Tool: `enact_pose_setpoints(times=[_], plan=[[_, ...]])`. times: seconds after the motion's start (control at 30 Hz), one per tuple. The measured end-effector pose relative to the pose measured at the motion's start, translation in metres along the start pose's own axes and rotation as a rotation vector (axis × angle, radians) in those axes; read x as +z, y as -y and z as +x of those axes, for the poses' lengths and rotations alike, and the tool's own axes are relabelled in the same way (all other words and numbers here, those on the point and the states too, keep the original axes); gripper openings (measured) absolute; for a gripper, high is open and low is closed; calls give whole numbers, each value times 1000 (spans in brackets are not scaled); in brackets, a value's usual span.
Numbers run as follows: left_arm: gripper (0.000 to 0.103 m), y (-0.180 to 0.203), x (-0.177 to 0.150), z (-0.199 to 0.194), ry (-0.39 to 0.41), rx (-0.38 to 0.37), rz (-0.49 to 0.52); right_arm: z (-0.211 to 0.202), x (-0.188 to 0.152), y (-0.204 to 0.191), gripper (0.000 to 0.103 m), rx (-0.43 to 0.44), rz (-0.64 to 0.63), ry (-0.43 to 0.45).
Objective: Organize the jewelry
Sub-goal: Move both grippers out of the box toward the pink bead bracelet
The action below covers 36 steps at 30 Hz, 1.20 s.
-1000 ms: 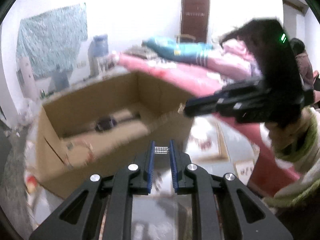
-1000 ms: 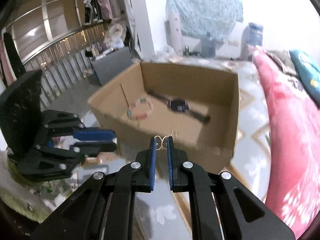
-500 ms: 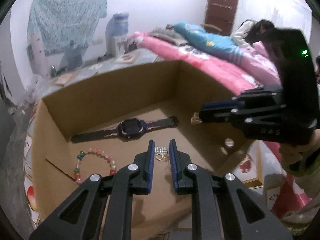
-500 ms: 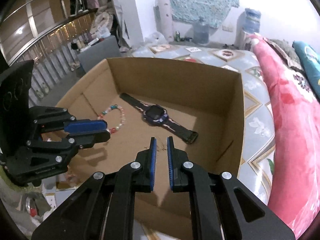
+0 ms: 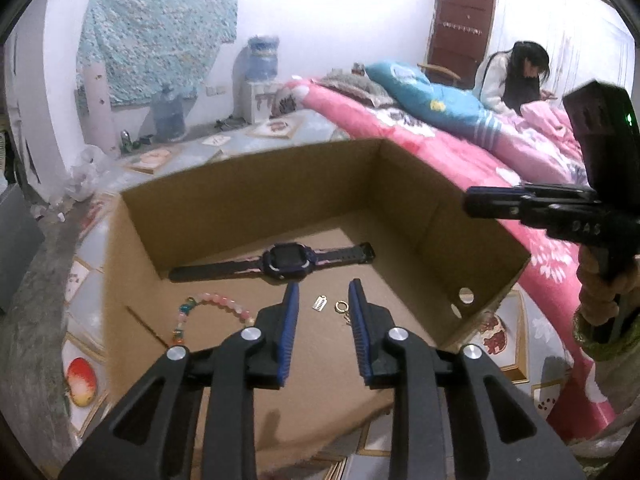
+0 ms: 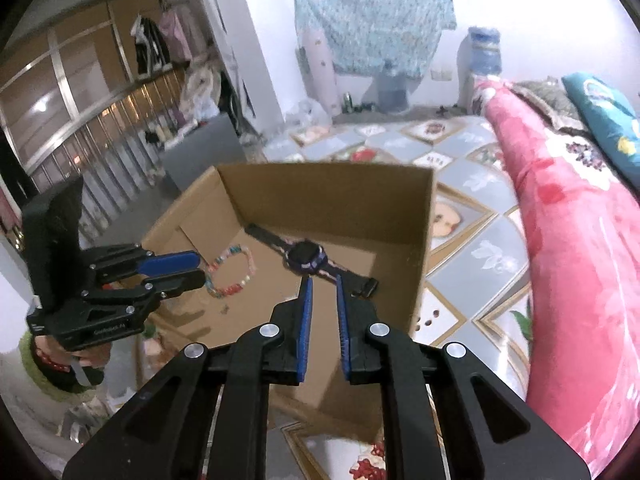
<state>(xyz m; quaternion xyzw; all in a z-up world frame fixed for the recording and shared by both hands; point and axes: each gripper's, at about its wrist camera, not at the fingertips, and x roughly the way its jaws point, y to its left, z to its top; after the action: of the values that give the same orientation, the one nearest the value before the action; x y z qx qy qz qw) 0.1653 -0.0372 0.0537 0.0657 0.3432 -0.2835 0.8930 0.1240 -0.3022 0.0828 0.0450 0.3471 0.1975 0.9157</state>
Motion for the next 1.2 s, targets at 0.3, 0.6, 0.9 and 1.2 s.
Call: enact_pose_setpoints(times=[0.3,0.6,0.9,1.2], plan=[[60,-19,-39,-82,93,27,-14,-68,-24,-4,39,119,4,117],[76,-28,-119,-84,-111,-77,-92,-21,-95,-46,74,242,61,-134],[76,-22,-146,-34,-177,-44,-70,36,-111,-76,74,224,122,-283],[77,14,-142,-1,-105,-285,-109,33,-111,-61,74,109,163,-284]])
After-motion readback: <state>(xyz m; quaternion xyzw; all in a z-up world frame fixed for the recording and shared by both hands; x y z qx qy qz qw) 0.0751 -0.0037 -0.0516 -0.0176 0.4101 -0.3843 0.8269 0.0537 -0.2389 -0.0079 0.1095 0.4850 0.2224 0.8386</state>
